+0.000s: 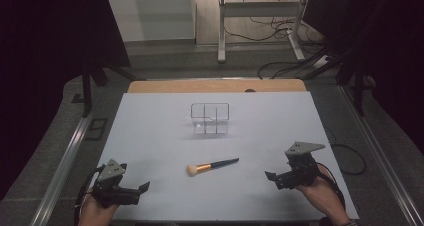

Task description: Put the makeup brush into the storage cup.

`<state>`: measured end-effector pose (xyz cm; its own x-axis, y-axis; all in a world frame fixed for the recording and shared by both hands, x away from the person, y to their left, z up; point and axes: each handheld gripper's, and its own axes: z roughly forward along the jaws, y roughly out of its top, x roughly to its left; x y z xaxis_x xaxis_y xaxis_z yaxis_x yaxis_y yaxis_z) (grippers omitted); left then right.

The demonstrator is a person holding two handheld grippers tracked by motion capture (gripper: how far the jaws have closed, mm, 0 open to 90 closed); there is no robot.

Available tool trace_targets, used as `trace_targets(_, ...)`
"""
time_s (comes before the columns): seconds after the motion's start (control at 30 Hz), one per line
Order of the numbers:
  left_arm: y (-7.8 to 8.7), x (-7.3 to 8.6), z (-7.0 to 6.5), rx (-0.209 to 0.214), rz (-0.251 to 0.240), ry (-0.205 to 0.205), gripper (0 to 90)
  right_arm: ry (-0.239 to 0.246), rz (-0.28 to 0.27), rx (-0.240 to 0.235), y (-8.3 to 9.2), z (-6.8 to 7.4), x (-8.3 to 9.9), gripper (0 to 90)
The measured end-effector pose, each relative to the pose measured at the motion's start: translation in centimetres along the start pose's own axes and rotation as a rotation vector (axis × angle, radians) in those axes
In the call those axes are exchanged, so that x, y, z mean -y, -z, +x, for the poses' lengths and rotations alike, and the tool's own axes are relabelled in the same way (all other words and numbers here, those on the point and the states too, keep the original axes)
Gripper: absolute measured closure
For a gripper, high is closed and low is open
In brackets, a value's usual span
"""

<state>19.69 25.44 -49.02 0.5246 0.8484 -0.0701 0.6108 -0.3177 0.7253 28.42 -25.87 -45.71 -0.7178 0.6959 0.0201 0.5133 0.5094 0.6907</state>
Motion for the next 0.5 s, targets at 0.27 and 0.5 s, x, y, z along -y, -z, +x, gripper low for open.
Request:
trace_targets(0.27, -0.1, 0.0, -0.1, -0.017, 0.008, -0.003, 0.0, 0.014, 0.021, 0.002, -0.3, 0.2, -0.5, 0.0)
trace_targets(0.5, -0.1, -0.1, -0.2, -0.025, 0.016, -0.013, 0.0, 0.019, 0.040, 0.001, -0.5, 0.2, -1.4, 0.0)
